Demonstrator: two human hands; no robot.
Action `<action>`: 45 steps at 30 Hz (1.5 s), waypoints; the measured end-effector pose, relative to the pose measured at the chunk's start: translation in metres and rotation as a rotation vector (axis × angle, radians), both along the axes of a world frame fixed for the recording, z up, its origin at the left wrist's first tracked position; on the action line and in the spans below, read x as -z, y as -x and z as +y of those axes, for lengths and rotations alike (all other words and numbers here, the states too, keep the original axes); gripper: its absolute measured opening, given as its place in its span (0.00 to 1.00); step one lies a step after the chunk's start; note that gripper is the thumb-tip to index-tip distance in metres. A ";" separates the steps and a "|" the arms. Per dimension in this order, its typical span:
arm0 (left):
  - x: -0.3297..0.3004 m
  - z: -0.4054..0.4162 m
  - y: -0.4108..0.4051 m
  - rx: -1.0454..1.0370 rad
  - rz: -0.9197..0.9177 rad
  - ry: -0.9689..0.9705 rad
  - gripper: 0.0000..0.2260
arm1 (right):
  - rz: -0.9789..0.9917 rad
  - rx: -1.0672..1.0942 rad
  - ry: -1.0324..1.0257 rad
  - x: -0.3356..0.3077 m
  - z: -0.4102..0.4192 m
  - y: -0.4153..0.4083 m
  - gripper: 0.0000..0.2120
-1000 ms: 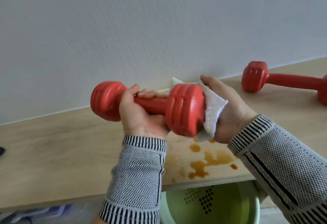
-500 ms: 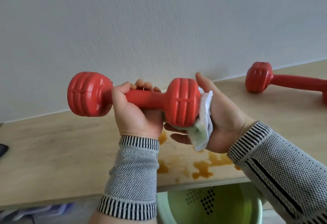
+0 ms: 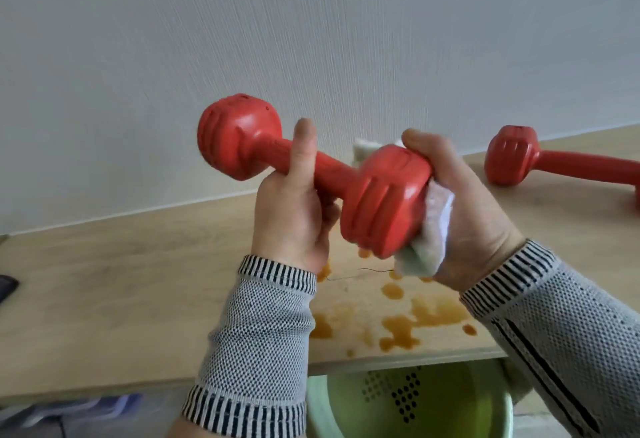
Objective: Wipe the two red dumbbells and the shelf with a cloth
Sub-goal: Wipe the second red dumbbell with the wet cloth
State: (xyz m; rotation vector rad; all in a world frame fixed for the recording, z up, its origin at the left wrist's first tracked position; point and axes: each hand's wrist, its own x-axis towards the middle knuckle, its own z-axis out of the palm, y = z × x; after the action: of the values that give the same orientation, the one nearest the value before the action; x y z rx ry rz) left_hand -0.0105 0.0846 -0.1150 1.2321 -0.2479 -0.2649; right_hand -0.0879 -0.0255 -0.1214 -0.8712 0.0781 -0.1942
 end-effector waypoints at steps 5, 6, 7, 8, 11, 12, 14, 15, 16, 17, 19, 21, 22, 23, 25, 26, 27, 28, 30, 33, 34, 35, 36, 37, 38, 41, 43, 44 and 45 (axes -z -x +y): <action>0.005 0.005 -0.011 0.240 0.265 0.016 0.17 | -0.381 0.599 1.173 0.008 -0.003 0.005 0.10; 0.006 0.005 -0.011 0.245 0.336 0.028 0.20 | -0.453 0.628 1.341 0.013 -0.005 0.005 0.12; 0.005 0.004 -0.011 0.263 0.392 0.053 0.19 | -0.505 0.644 1.483 0.019 -0.005 0.003 0.13; 0.007 0.004 -0.012 0.256 0.426 0.060 0.12 | -0.534 0.636 1.579 0.024 -0.004 0.001 0.13; 0.009 0.000 -0.012 0.148 0.501 0.083 0.13 | -0.567 0.550 1.651 0.031 0.001 -0.002 0.15; 0.011 -0.002 -0.012 0.123 0.501 0.095 0.15 | -0.542 0.546 1.645 0.031 0.001 -0.003 0.16; 0.010 -0.004 -0.008 0.095 0.502 0.140 0.14 | -0.362 0.543 1.512 0.030 0.000 -0.003 0.18; 0.008 -0.006 -0.005 0.068 0.491 0.190 0.14 | -0.239 0.510 1.361 0.026 -0.001 -0.003 0.19; 0.008 -0.007 -0.004 0.032 0.464 0.241 0.14 | -0.129 0.453 1.191 0.022 -0.002 -0.003 0.22; 0.007 -0.008 -0.002 0.006 0.434 0.286 0.15 | -0.062 0.406 1.059 0.019 -0.003 -0.004 0.24; 0.004 -0.008 0.002 0.010 0.379 0.361 0.14 | 0.022 0.297 0.875 0.015 -0.006 -0.007 0.27; 0.004 -0.007 0.003 0.030 0.344 0.408 0.13 | 0.095 0.110 0.619 0.015 -0.010 -0.009 0.31; 0.004 -0.007 0.003 0.036 0.335 0.427 0.12 | 0.122 0.004 0.462 0.015 -0.010 -0.009 0.32; 0.003 -0.007 0.004 0.039 0.329 0.452 0.12 | 0.116 -0.096 0.342 0.015 -0.011 -0.009 0.32; 0.003 -0.008 0.003 0.047 0.331 0.533 0.12 | 0.098 -0.229 0.176 0.016 -0.012 -0.009 0.31; 0.004 -0.008 0.001 0.047 0.339 0.572 0.11 | 0.090 -0.271 0.110 0.015 -0.011 -0.009 0.32; 0.003 -0.008 0.001 0.038 0.348 0.597 0.11 | 0.066 -0.308 0.061 0.015 -0.011 -0.009 0.32; 0.006 -0.008 -0.001 0.015 0.345 0.605 0.10 | 0.051 -0.344 0.041 0.014 -0.010 -0.006 0.32; 0.009 -0.008 -0.001 -0.086 0.296 0.547 0.11 | 0.008 -0.389 0.083 0.016 -0.009 -0.003 0.31; 0.010 -0.009 0.000 -0.274 0.207 0.362 0.19 | -0.033 -0.427 0.146 0.016 -0.011 0.000 0.34; 0.011 -0.010 -0.001 -0.308 0.186 0.301 0.22 | -0.035 -0.435 0.150 0.014 -0.011 0.002 0.37; 0.010 -0.011 0.000 -0.323 0.168 0.247 0.22 | -0.043 -0.430 0.142 0.011 -0.012 0.004 0.37; 0.010 -0.010 0.000 -0.320 0.146 0.208 0.21 | -0.055 -0.396 0.151 0.008 -0.012 0.007 0.35; 0.010 -0.010 0.000 -0.308 0.117 0.152 0.20 | -0.087 -0.357 0.183 0.006 -0.014 0.008 0.33; 0.011 -0.009 -0.002 -0.285 0.089 0.078 0.19 | -0.135 -0.320 0.272 0.002 -0.015 0.007 0.32; 0.011 -0.007 -0.007 -0.060 0.104 -0.049 0.22 | -0.208 -0.045 0.866 0.002 -0.018 0.004 0.25; 0.010 -0.004 -0.005 0.070 0.189 -0.077 0.27 | -0.155 0.169 1.278 0.004 -0.015 0.005 0.29; 0.011 -0.003 -0.002 0.079 0.228 -0.095 0.25 | -0.133 0.227 1.352 0.007 -0.013 0.005 0.31; 0.012 -0.003 -0.001 0.085 0.255 -0.117 0.24 | -0.126 0.244 1.333 0.009 -0.012 0.006 0.30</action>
State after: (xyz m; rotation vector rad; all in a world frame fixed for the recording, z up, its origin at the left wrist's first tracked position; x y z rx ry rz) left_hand -0.0096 0.0812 -0.1267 1.2899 -0.0641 -0.5116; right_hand -0.0938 -0.0371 -0.1308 -2.1763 -0.0831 -0.5540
